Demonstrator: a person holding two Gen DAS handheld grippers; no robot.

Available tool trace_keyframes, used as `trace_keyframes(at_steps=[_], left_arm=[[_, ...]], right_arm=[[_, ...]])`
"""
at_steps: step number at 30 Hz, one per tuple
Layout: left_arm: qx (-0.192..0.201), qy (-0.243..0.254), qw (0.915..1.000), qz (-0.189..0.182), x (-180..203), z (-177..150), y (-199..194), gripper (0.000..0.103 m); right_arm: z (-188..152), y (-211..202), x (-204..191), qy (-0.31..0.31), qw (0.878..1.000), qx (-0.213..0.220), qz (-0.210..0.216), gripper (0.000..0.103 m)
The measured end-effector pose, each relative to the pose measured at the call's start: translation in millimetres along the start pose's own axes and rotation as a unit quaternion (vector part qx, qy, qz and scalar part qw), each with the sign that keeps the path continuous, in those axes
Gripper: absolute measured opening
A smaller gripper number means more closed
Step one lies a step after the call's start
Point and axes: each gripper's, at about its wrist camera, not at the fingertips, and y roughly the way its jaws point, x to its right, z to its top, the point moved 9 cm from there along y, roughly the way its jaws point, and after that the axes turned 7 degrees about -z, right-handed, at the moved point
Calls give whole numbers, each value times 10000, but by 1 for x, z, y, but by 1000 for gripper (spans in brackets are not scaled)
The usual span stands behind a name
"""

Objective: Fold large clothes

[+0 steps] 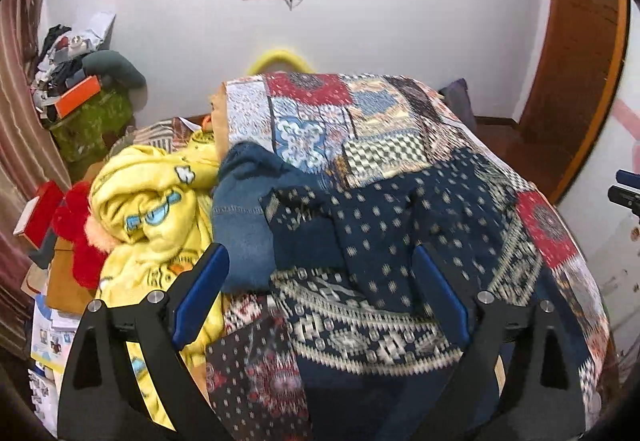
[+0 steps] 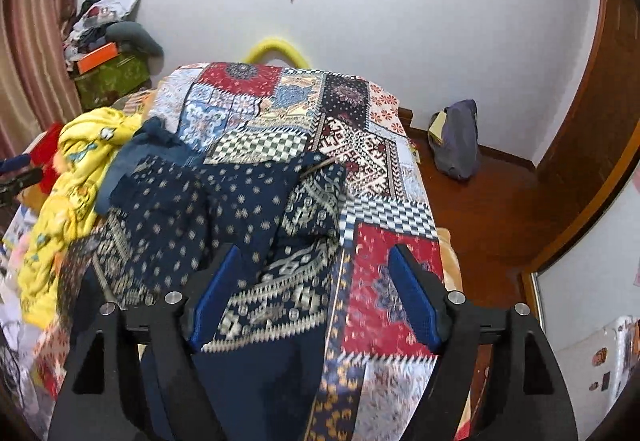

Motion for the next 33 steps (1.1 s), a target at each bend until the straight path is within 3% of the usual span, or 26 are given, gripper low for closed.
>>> trace_keyframes(at_steps=[6, 16, 22, 26, 31, 33], left_arm=[[-370, 42, 9993, -55, 2, -56, -2, 95], [-1360, -657, 9880, -329, -20, -169, 39, 94], [-1937, -1168, 9719, -652, -18, -236, 55, 94], [-2071, -1615, 9598, -993, -10, -265, 61, 94], [-2048, -2276, 9443, -1207, -9, -280, 69, 94], [-1986, -2263, 9422, -1471, 1, -278, 67, 79]], right_arm=[[-49, 3, -2, 71, 9990, -388, 225, 73], [-144, 35, -10, 405, 9891, -1345, 448, 73], [-177, 44, -22, 120, 9854, -1625, 495, 73], [-188, 51, -28, 224, 9825, -1729, 659, 73], [-195, 55, -38, 701, 9728, -1809, 1270, 73], [-195, 56, -39, 883, 9692, -1784, 1449, 73]])
